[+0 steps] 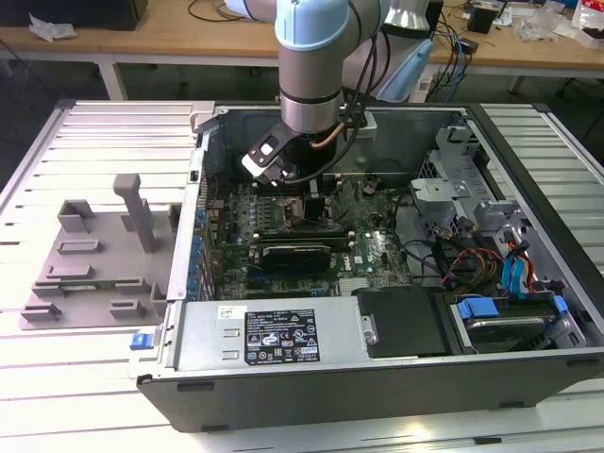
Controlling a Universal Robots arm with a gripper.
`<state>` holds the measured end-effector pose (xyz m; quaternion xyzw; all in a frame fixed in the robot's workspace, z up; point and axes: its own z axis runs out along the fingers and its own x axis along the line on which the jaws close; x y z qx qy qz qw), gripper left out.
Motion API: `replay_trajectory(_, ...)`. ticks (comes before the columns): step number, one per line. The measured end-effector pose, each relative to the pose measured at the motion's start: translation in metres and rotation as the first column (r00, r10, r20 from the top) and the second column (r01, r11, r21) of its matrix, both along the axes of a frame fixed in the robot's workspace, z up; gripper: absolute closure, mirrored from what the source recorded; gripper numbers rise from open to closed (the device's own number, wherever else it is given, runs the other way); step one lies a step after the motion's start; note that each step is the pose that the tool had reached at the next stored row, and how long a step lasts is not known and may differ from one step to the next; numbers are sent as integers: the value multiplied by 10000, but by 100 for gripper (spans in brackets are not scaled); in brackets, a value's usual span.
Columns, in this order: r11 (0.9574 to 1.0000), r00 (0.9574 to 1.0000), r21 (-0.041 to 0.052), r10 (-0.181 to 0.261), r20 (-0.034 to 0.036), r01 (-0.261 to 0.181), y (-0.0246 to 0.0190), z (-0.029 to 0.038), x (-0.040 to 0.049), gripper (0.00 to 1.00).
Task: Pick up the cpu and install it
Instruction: 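Place the cpu into insertion slot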
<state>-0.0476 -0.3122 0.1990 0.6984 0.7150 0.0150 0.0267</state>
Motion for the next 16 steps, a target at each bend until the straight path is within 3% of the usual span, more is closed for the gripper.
replay_trajectory(16, 10000, 10000, -1, -8, 0, 8, -6, -2, 18, 45)
